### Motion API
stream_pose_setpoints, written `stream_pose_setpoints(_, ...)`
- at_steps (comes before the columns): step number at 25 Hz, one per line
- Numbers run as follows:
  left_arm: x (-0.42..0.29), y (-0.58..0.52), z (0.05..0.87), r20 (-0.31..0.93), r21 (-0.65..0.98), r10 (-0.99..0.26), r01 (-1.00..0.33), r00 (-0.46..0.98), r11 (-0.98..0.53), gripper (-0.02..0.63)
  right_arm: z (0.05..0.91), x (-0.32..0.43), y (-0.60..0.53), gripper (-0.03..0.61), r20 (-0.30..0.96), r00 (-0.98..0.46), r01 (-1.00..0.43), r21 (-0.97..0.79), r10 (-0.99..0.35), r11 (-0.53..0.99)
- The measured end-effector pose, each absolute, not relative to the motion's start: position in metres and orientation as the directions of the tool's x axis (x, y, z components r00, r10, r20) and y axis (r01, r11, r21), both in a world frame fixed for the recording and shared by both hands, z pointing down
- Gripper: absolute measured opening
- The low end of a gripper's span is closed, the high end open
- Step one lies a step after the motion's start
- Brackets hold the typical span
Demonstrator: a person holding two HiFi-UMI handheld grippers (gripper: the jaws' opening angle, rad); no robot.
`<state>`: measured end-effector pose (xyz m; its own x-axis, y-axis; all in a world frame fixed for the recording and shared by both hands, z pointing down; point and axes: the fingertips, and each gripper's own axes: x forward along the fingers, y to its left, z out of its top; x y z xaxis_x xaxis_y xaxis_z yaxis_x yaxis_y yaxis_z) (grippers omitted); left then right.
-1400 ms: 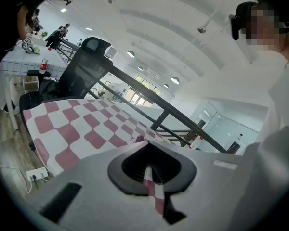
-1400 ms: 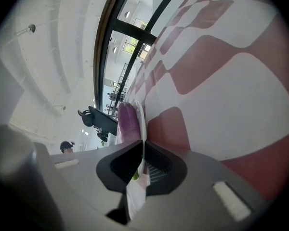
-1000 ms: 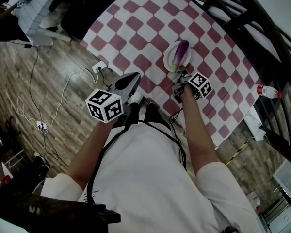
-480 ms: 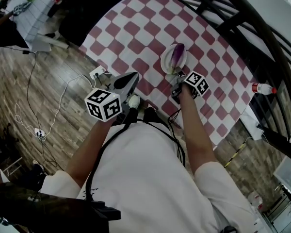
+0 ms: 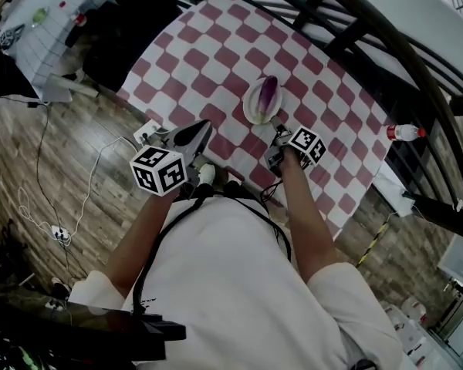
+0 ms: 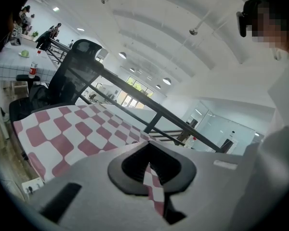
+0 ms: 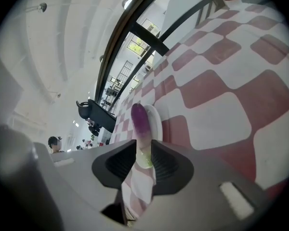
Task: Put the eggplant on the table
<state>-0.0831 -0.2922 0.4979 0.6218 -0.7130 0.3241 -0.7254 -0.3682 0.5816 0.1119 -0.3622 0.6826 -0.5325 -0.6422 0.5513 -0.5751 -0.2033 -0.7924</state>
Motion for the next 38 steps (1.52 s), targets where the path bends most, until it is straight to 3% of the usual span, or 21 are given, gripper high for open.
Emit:
stream_pose_setpoints(4, -0.083, -0.299, 0.493, 0.305, 0.585, -0.713, -0.715, 0.631, -0.382, 0.006, 0.661, 0.108, -0.353, 0.038, 0.503, -0.558, -0.566, -0.813, -0.660, -0.141)
stream_pose_setpoints(9, -0.076, -0.307, 0.487, 0.284, 0.585, -0.698, -0.695, 0.658, -0.418, 0.006, 0.639, 0.108, -0.339, 0.006, 0.458, -0.576, -0.558, -0.826, -0.678, -0.084)
stream_pose_setpoints(24, -0.056, -0.315, 0.468, 0.234, 0.580, -0.643, -0.635, 0.729, -0.509, 0.005, 0.554, 0.115, -0.302, 0.006, 0.289, -0.588, -0.520, -0.850, -0.755, 0.080)
stream_pose_setpoints(38, -0.051, -0.311, 0.451, 0.224, 0.562, -0.586, -0.594, 0.779, -0.575, 0.005, 0.465, 0.111, -0.266, 0.006, 0.178, -0.576, -0.610, -0.743, -0.798, 0.274)
